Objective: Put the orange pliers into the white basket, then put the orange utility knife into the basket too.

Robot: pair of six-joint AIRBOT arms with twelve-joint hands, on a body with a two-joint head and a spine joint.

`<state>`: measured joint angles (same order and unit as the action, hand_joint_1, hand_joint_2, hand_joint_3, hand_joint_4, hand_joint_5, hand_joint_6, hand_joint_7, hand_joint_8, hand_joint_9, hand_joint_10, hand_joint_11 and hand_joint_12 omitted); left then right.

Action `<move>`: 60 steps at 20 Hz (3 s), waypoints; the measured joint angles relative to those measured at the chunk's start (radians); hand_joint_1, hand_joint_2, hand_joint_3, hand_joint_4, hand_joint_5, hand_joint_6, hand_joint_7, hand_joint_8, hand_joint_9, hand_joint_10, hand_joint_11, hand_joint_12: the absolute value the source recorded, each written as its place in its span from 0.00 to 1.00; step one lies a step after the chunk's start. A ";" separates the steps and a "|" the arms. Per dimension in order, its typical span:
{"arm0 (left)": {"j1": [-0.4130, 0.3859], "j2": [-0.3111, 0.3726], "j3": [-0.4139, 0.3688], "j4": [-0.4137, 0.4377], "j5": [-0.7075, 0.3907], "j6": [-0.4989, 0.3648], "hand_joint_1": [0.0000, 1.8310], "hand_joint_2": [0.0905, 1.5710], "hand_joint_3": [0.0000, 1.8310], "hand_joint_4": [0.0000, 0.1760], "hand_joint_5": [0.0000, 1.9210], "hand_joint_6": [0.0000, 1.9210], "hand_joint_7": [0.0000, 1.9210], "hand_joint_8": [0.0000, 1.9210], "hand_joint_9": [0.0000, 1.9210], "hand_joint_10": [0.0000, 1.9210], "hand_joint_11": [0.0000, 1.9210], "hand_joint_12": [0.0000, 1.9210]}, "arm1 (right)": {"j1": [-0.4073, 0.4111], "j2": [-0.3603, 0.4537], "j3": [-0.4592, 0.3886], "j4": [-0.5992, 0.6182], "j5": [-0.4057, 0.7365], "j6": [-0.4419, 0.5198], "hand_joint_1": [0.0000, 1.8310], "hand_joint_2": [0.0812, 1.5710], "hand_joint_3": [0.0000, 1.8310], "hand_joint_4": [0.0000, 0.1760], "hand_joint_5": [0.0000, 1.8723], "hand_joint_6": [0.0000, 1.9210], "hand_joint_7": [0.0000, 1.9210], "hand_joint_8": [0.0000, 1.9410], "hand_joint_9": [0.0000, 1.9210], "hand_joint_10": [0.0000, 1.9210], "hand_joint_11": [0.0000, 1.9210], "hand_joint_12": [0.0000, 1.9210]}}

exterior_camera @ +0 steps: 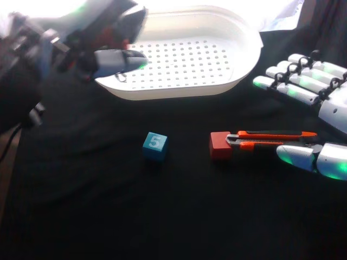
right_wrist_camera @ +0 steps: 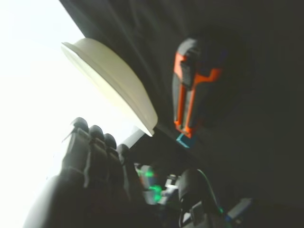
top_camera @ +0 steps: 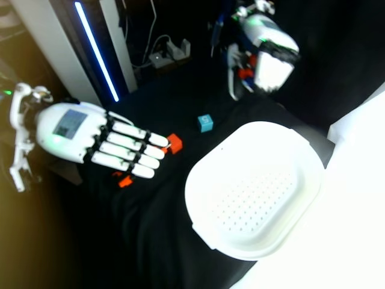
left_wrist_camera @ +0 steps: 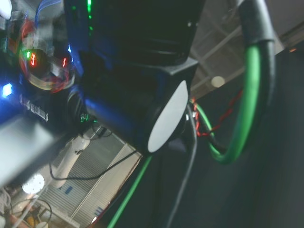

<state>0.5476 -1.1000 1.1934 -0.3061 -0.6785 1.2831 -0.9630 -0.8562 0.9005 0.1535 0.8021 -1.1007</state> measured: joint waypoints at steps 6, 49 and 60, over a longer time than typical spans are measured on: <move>-0.108 -0.214 0.277 -0.081 0.268 0.003 0.86 0.78 0.00 0.00 0.42 1.00 0.53 1.00 0.62 1.00 0.70 1.00 | 0.000 -0.014 0.004 -0.020 -0.020 0.000 0.15 0.83 0.00 0.04 0.00 0.00 0.00 0.00 0.00 0.00 0.00 0.00; 0.612 0.169 -0.284 -0.131 -0.716 -0.272 0.04 0.87 0.00 0.36 0.00 0.00 0.02 0.00 0.03 0.00 0.00 0.08 | 0.099 -0.064 0.010 -0.024 0.033 -0.083 0.71 0.82 0.01 0.57 0.49 1.00 0.66 1.00 0.76 1.00 0.78 1.00; 0.618 0.167 -0.286 -0.134 -0.713 -0.274 0.02 0.88 0.00 0.44 0.00 0.00 0.01 0.00 0.02 0.00 0.00 0.19 | 0.493 -0.221 0.201 -0.182 -0.225 -0.080 0.68 0.81 0.00 0.51 0.52 1.00 0.66 1.00 0.75 1.00 0.78 1.00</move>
<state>1.1656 -0.9333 0.9070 -0.4397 -1.3918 1.0096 -0.4702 -1.0775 1.1011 -0.0280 0.5774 -1.1809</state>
